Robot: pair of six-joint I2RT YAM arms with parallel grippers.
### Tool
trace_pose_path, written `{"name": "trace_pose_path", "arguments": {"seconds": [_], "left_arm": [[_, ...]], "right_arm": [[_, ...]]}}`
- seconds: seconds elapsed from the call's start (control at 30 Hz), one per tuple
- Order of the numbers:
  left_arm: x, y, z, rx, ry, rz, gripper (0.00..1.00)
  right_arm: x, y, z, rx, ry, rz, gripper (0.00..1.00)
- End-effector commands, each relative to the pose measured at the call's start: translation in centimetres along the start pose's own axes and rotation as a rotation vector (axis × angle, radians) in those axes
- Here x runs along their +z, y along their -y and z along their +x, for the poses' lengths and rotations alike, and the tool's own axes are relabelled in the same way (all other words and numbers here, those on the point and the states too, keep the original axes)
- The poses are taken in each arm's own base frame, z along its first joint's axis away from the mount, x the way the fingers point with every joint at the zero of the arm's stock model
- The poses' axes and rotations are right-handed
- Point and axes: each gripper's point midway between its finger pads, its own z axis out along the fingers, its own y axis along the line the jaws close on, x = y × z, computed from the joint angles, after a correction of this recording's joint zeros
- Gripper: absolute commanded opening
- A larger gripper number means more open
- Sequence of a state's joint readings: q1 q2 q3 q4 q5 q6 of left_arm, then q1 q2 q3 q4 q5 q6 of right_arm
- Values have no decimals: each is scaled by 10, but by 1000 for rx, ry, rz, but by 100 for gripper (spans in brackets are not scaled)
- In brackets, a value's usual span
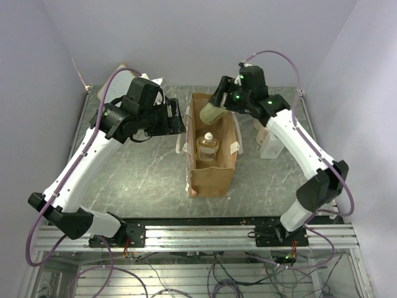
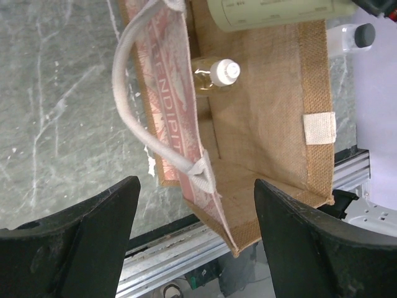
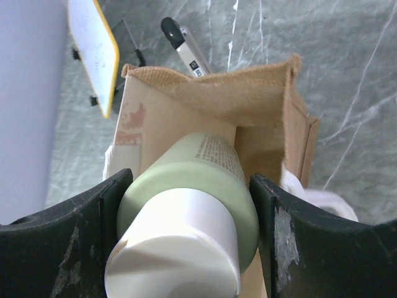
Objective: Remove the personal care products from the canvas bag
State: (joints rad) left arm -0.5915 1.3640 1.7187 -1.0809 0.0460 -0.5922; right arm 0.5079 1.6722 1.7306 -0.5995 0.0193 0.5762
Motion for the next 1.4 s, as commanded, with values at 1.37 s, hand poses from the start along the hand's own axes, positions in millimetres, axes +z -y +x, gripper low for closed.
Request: {"name": "trace_pose_path", "arguments": {"seconds": [1.37], "left_arm": [[7, 15, -6, 53, -17, 85, 85]], "right_arm": [[-130, 264, 81, 74, 294, 596, 0]]}}
